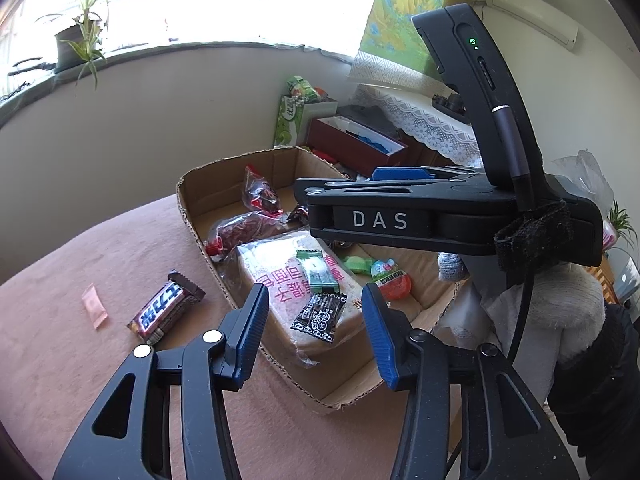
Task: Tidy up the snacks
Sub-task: 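Open the left gripper then the right gripper, dropping the packets into the box, then move both grippers back toward the yellow candy and chocolate bar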
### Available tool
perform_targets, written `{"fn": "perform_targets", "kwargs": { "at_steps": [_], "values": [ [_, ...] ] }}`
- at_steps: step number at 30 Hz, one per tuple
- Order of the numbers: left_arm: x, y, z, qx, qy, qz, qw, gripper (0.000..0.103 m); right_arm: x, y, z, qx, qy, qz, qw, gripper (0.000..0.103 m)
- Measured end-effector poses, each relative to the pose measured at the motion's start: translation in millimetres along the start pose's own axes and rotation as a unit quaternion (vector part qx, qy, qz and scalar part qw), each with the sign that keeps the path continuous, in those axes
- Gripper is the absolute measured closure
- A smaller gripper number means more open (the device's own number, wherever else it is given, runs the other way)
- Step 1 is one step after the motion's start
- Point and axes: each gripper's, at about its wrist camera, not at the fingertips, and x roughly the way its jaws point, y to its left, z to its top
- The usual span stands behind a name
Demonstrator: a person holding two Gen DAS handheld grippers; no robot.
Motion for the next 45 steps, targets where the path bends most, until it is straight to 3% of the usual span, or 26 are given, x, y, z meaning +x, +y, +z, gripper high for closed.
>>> {"fn": "perform_targets", "kwargs": {
  "at_steps": [15, 23, 34, 43, 45],
  "values": [
    [-33, 35, -16, -0.031, -0.016, 0.02, 0.9992, 0.056, -21, 24, -9, -0.002, -0.014, 0.007, 1.0, 0.019],
    [-55, 84, -30, -0.075, -0.024, 0.048, 0.9957, 0.056, -39, 42, -19, 0.002, -0.027, 0.028, 0.999, 0.019],
    [-77, 164, -41, -0.14, -0.036, 0.109, 0.9835, 0.056, -53, 107, -45, -0.04, -0.03, 0.086, 0.995, 0.019],
    [-73, 193, -43, -0.159, -0.028, 0.111, 0.9806, 0.056, -36, 169, -80, -0.072, 0.004, 0.137, 0.988, 0.02],
    [-71, 196, -43, -0.158, -0.026, 0.108, 0.9812, 0.056, -27, 177, -85, -0.069, 0.016, 0.145, 0.987, 0.034]
  ]
}}
